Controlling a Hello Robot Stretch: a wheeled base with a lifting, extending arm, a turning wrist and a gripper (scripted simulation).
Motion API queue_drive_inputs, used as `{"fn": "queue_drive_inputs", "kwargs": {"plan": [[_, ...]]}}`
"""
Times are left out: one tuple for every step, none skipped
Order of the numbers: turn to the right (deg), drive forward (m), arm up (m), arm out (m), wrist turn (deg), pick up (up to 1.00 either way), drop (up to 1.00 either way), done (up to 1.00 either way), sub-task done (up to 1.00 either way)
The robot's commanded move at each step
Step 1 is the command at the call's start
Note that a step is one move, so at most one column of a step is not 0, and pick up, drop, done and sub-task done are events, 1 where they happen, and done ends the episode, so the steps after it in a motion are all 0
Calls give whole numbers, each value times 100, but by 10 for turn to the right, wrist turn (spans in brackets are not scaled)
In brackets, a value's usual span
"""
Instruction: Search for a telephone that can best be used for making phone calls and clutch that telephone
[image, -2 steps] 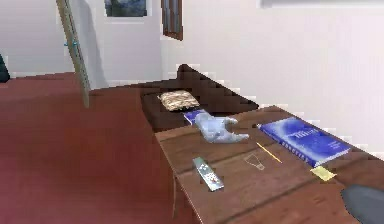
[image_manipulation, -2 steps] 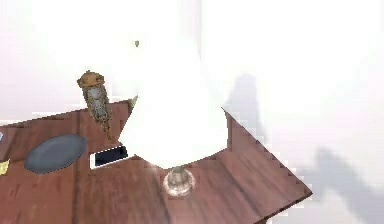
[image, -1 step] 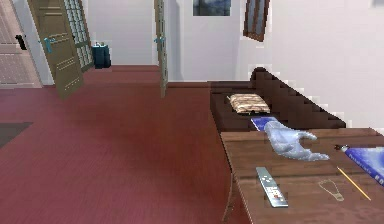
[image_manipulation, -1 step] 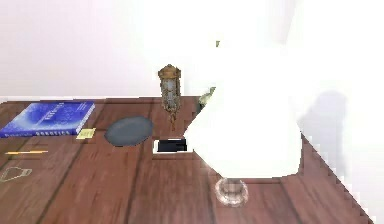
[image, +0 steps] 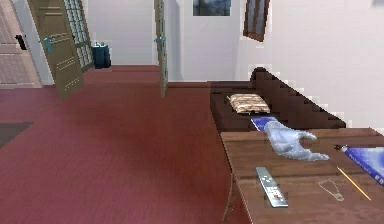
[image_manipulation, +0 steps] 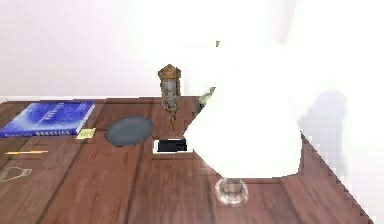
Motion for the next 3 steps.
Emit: {"fn": "queue_drive_inputs", "kwargs": {"plan": [[0,0,36,0,0,0,0,0,0],[0,0,0,36,0,0,0,0,0],[0,0,0,0,450,0,0,0,0]]}}
